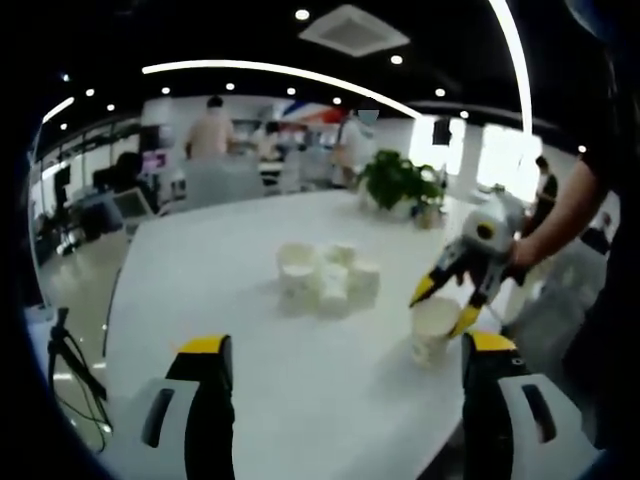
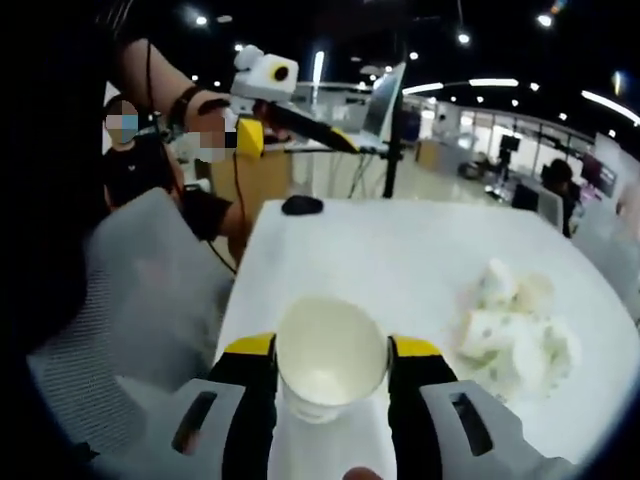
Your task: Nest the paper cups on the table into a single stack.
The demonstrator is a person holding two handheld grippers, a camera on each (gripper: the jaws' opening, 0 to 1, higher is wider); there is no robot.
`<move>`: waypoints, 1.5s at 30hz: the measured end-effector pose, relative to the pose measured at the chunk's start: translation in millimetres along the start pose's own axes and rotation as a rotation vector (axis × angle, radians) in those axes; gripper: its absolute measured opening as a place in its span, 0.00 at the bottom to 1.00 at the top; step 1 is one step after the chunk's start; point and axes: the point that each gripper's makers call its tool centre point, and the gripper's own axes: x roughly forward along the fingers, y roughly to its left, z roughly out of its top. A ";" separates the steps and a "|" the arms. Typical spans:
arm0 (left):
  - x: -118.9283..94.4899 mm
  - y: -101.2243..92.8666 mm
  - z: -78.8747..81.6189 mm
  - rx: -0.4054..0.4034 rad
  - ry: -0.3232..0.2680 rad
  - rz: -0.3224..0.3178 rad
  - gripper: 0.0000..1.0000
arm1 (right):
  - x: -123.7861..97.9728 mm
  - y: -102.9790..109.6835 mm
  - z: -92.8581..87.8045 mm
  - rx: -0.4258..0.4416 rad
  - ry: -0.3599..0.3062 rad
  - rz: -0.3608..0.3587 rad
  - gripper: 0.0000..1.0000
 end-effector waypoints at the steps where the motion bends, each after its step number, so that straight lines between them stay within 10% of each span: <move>1: 0.2 -0.1 0.1 0.000 0.000 -0.001 0.95 | 0.6 0.2 -0.4 0.000 -0.002 0.000 0.40; 45: -1.5 -1.4 5.2 0.020 -0.008 -0.004 0.94 | 9.5 11.9 -16.1 0.010 0.006 -0.009 0.49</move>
